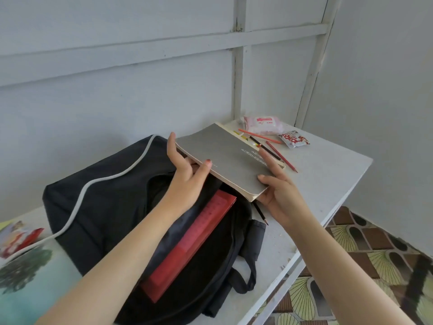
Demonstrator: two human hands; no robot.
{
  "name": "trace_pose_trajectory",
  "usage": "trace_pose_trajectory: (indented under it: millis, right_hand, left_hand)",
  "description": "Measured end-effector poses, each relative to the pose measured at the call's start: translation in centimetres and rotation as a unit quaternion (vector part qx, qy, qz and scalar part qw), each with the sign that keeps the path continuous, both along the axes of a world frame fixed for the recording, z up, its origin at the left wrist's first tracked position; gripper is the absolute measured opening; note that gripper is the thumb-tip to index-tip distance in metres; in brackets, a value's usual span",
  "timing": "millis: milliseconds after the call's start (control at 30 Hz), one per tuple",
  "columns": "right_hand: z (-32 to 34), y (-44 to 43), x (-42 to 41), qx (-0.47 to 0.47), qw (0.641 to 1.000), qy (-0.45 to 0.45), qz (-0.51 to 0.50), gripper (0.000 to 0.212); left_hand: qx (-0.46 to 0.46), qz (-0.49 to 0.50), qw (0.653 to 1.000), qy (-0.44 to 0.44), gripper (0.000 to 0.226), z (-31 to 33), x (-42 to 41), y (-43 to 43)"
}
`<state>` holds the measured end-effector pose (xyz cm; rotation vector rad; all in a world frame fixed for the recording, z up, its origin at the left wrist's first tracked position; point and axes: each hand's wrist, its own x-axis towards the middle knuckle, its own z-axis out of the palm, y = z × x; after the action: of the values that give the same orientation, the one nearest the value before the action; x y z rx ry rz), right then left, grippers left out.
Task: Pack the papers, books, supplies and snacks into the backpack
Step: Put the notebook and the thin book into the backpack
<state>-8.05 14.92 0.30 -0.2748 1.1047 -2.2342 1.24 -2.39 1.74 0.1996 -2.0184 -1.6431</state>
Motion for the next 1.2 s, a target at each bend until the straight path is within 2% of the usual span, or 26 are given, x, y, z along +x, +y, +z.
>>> trace_pose_trajectory:
  millis: [67, 100, 167, 233, 267, 300, 367, 400, 500, 600, 667, 733, 833, 900, 967, 1033, 1100, 1167, 1200]
  right_hand:
    - [-0.4, 0.3, 0.1, -0.006, 1.000, -0.021, -0.012, 0.057]
    - [-0.6, 0.4, 0.2, -0.011, 0.999, -0.032, -0.018, 0.056]
    - [-1.0, 1.0, 0.3, -0.019, 0.998, -0.048, -0.027, 0.056]
    - [-1.4, 1.6, 0.4, -0.016, 0.998, -0.055, -0.032, 0.055]
    - [-1.6, 1.9, 0.4, -0.012, 0.998, -0.057, -0.035, 0.055]
    - [-1.8, 2.2, 0.5, -0.009, 0.998, -0.058, -0.037, 0.055]
    - [-2.1, 2.8, 0.7, -0.004, 0.998, -0.056, -0.038, 0.054]
    - [-2.2, 3.1, 0.8, -0.001, 0.998, -0.054, -0.039, 0.054]
    - [-2.3, 3.9, 1.1, 0.007, 0.998, -0.042, -0.039, 0.054]
    - [-2.2, 4.6, 1.5, 0.014, 0.999, -0.035, -0.028, 0.053]
    - [-2.2, 4.8, 1.7, 0.026, 0.999, -0.035, -0.021, 0.052]
    - [-2.3, 5.0, 1.8, 0.040, 0.999, -0.029, -0.012, 0.053]
    - [-2.6, 5.1, 2.2, 0.044, 0.999, -0.029, 0.004, 0.054]
    - [-3.0, 5.2, 2.4, 0.043, 0.999, -0.031, 0.012, 0.054]
    - [-3.2, 5.3, 2.6, 0.047, 0.998, -0.034, 0.012, 0.052]
    - [-3.2, 5.4, 2.7, 0.049, 0.998, -0.031, 0.012, 0.051]
    - [-3.1, 5.6, 2.7, 0.053, 0.998, -0.028, 0.013, 0.052]
    - [-3.0, 5.9, 2.7, 0.056, 0.998, -0.026, 0.009, 0.052]
    - [-2.9, 6.0, 2.7, 0.060, 0.998, -0.024, 0.007, 0.052]
  left_hand:
    - [-0.110, -0.004, 0.992, -0.055, 0.094, -0.7, 1.8, 0.6]
    - [-0.196, 0.007, 0.976, -0.090, 0.097, -0.9, 2.8, 0.7]
    - [-0.391, 0.059, 0.910, -0.123, 0.103, -1.5, 4.5, 0.2]
    - [-0.561, 0.093, 0.813, -0.124, 0.109, -2.0, 5.4, -0.5]
    - [-0.608, 0.102, 0.775, -0.135, 0.111, -2.3, 5.6, -1.0]
    - [-0.628, 0.114, 0.756, -0.144, 0.111, -2.4, 5.8, -1.3]
    - [-0.634, 0.125, 0.743, -0.176, 0.104, -2.1, 6.1, -1.5]
    - [-0.624, 0.127, 0.748, -0.187, 0.097, -1.7, 6.2, -1.3]
    - [-0.510, 0.096, 0.830, -0.204, 0.083, -0.4, 6.4, -1.9]
    - [-0.329, 0.071, 0.912, -0.235, 0.081, 1.7, 6.0, -5.0]
    - [-0.200, 0.042, 0.943, -0.264, 0.077, 2.8, 5.9, -7.3]
    - [-0.125, 0.040, 0.943, -0.306, 0.072, 2.6, 5.8, -9.4]
    - [-0.136, 0.073, 0.930, -0.335, 0.065, 1.0, 5.8, -10.3]
    - [-0.256, 0.115, 0.907, -0.313, 0.063, 0.1, 6.1, -9.9]
    - [-0.456, 0.172, 0.842, -0.232, 0.063, -0.2, 6.5, -9.2]
    - [-0.600, 0.174, 0.767, -0.144, 0.052, -0.2, 6.8, -8.3]
    - [-0.675, 0.147, 0.714, -0.110, 0.052, -0.9, 7.1, -7.3]
    - [-0.705, 0.137, 0.689, -0.101, 0.067, -2.1, 7.4, -6.7]
    - [-0.716, 0.134, 0.679, -0.095, 0.066, -2.4, 7.6, -6.5]
